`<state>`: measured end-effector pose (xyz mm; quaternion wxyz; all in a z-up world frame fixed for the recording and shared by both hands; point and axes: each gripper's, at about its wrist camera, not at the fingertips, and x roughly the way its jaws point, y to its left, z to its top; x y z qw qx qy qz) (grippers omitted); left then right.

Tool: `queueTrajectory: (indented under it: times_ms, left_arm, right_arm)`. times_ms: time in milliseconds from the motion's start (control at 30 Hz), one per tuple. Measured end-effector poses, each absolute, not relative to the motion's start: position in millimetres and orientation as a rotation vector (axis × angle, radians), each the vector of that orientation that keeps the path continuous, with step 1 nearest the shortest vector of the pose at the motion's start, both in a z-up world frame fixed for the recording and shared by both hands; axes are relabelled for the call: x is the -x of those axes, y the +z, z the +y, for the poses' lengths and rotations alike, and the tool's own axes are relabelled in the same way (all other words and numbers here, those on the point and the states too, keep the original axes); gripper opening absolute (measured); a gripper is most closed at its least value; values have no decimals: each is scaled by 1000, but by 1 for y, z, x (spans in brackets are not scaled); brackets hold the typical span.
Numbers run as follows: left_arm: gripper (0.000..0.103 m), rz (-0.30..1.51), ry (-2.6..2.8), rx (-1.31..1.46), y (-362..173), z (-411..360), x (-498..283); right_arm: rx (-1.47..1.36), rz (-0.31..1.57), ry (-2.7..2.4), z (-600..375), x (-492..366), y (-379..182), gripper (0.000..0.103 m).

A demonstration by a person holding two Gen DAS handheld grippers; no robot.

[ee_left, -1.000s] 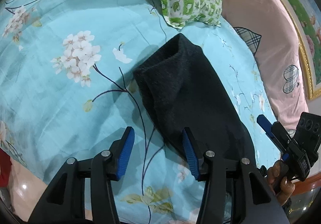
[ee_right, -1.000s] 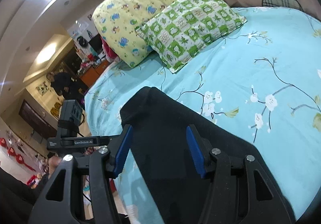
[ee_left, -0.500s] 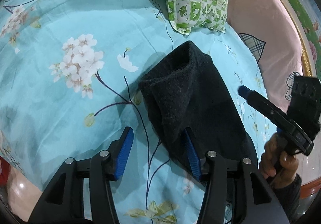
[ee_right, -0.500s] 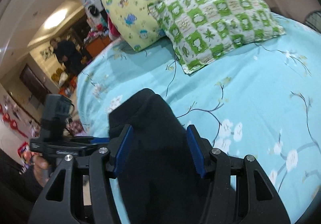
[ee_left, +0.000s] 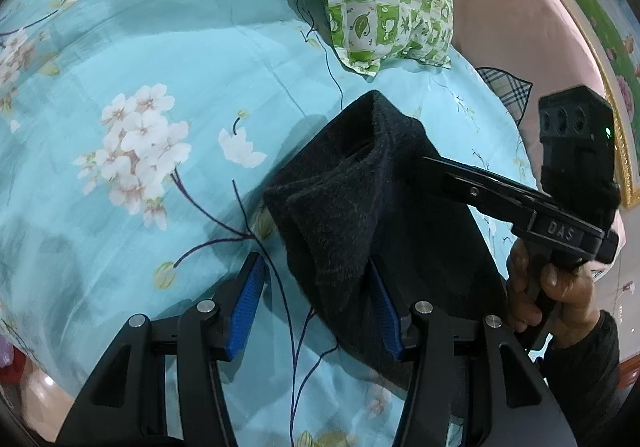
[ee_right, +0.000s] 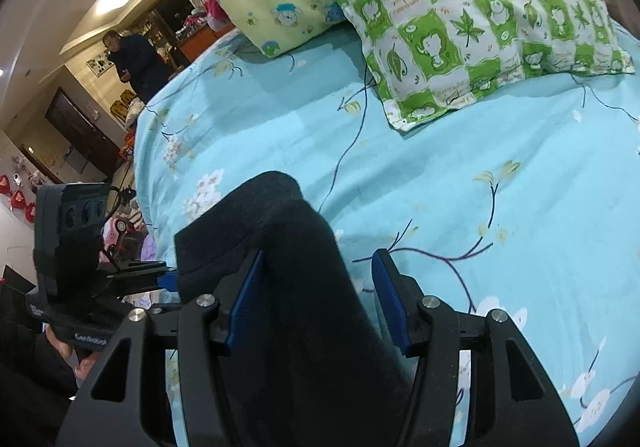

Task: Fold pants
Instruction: 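Grasp the folded end of the black pants with the left gripper while the right gripper grasps it too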

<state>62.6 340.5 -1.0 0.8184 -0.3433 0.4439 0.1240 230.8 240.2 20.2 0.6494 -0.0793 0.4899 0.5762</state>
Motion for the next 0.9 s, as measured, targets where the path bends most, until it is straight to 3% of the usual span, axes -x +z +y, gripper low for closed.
queueTrajectory:
  times_ms: [133, 300, 333, 433, 633, 900]
  left_arm:
    - [52, 945, 265, 699, -2, 338, -71]
    - [50, 928, 266, 684, -3, 338, -78]
    - [46, 924, 265, 683, -3, 339, -79]
    - [29, 914, 232, 708, -5, 341, -81]
    - [19, 881, 202, 703, 11, 333, -80]
    - [18, 829, 161, 673, 51, 308, -69]
  right_arm:
    - [170, 1154, 1311, 245, -239, 13, 54]
    - [92, 1199, 1340, 242, -248, 4, 44]
    - [67, 1217, 1348, 241, -250, 0, 35]
    - [37, 1225, 1358, 240, -252, -2, 27]
    - [11, 1188, 1356, 228, -247, 14, 22]
    - [-10, 1075, 1369, 196, -231, 58, 21]
